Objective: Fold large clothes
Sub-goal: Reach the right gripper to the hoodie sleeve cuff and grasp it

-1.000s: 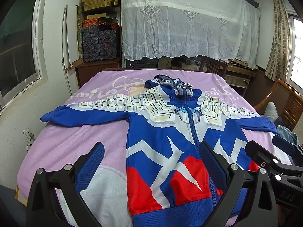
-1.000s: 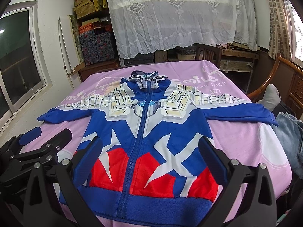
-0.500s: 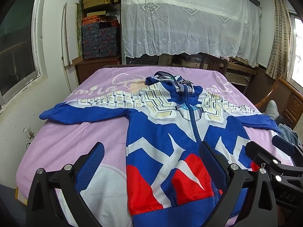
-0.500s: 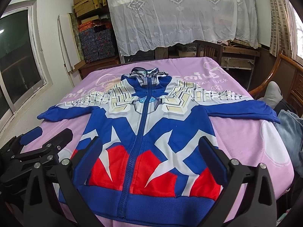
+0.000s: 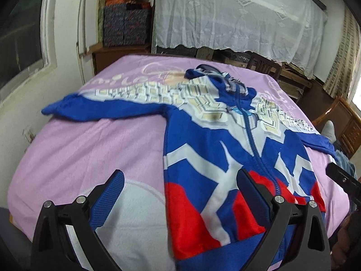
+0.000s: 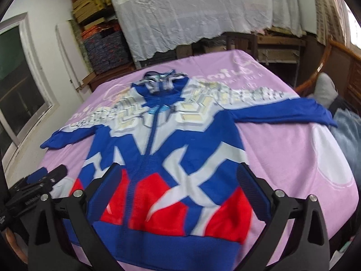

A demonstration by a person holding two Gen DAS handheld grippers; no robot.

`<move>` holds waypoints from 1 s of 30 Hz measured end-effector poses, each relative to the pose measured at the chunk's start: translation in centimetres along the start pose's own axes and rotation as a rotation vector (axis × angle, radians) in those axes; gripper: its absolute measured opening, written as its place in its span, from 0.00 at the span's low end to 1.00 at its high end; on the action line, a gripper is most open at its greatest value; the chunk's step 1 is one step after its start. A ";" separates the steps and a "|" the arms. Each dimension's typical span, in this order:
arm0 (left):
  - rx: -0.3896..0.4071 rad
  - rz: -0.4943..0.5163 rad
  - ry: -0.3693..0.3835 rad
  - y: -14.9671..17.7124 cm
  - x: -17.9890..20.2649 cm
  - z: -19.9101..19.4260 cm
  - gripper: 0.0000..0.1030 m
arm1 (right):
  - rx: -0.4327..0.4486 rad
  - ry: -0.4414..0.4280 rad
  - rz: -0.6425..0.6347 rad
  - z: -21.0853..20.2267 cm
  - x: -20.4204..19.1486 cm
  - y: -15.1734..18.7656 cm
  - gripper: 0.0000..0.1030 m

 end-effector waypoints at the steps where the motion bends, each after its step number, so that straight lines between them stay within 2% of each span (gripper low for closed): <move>1: -0.010 -0.005 0.003 0.1 -0.3 0.5 0.97 | -0.013 -0.012 0.030 0.4 1.2 0.2 0.96; 5: -0.039 0.051 -0.030 0.5 -0.1 2.5 0.97 | -0.048 -0.049 0.095 1.9 3.3 0.2 0.95; 8: -0.043 0.139 -0.129 1.0 0.4 3.8 0.97 | -0.062 0.008 0.057 3.0 3.7 0.3 0.85; 9: -0.055 0.149 -0.135 1.2 0.3 4.3 0.97 | -0.076 0.017 0.052 3.5 3.9 0.6 0.81; 12: -0.124 0.170 -0.127 2.2 0.2 5.9 0.97 | -0.172 -0.059 0.077 6.0 3.9 1.9 0.79; 14: -0.127 0.169 -0.115 2.0 -0.2 6.0 0.97 | -0.171 -0.074 0.090 6.3 4.3 1.9 0.78; 16: -0.149 0.171 -0.121 1.5 -0.5 6.1 0.97 | -0.186 -0.106 0.103 6.2 4.4 1.7 0.82; 18: -0.157 0.161 -0.084 0.3 -0.3 5.8 0.97 | -0.193 -0.185 0.155 5.9 5.0 1.1 0.82; 20: -0.132 0.155 -0.058 -2.0 0.3 5.1 0.97 | -0.161 -0.251 0.247 4.8 7.1 -0.4 0.82; 23: -0.070 0.189 -0.062 -5.6 2.2 4.7 0.97 | -0.028 -0.337 0.412 2.5 11.8 -3.2 0.90; 25: -0.051 0.214 -0.066 -7.4 3.8 5.2 0.97 | 0.029 -0.332 0.513 1.8 15.5 -4.5 0.92; 27: -0.064 0.231 -0.041 -8.9 5.6 6.6 0.97 | 0.022 -0.312 0.582 2.2 18.1 -5.0 0.92; 30: -0.131 0.245 0.016 -10.6 8.5 9.7 0.97 | -0.002 -0.280 0.641 3.5 20.2 -5.3 0.92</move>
Point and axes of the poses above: each gripper's, at about its wrist camera, not at the fingertips, and z roughly the way its jaws point, x to its right, y to its underside, the point moved 10 cm from there along z, roughly the way its jaws point, and after that the axes turned 10 degrees about -x, right-handed, at the moved point
